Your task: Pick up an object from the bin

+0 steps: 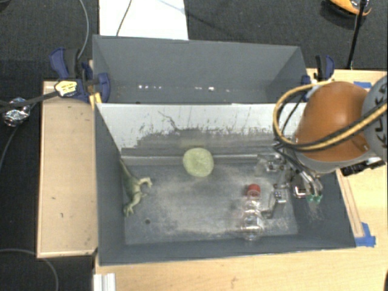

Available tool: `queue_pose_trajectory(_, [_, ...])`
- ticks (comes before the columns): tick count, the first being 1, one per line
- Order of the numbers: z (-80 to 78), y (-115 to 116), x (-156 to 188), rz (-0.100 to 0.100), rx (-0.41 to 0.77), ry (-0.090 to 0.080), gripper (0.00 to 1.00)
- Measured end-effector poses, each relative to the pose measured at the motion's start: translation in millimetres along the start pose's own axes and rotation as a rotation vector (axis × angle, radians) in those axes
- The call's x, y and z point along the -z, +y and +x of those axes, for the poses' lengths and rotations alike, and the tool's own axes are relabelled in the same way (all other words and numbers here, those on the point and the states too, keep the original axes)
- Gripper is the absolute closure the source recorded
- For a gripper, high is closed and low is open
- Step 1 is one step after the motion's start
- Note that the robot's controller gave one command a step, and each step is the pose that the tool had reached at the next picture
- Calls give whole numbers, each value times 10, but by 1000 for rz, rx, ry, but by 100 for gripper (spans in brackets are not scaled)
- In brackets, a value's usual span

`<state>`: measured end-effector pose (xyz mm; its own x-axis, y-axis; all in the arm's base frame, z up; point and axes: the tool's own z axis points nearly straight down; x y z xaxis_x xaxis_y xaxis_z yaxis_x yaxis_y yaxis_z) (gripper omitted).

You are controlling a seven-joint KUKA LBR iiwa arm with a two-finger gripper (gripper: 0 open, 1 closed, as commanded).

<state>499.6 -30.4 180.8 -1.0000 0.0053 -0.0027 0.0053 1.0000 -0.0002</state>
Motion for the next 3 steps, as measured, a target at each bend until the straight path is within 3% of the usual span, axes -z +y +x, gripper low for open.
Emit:
queue_pose_trajectory(1, [5, 30, -114, 1, 64, -5, 0])
queue_pose_trajectory(2, [-5, 30, -432, 0, 317, -2, 0])
queue_pose_trajectory(3, [5, -26, -667, 1, 430, -5, 0])
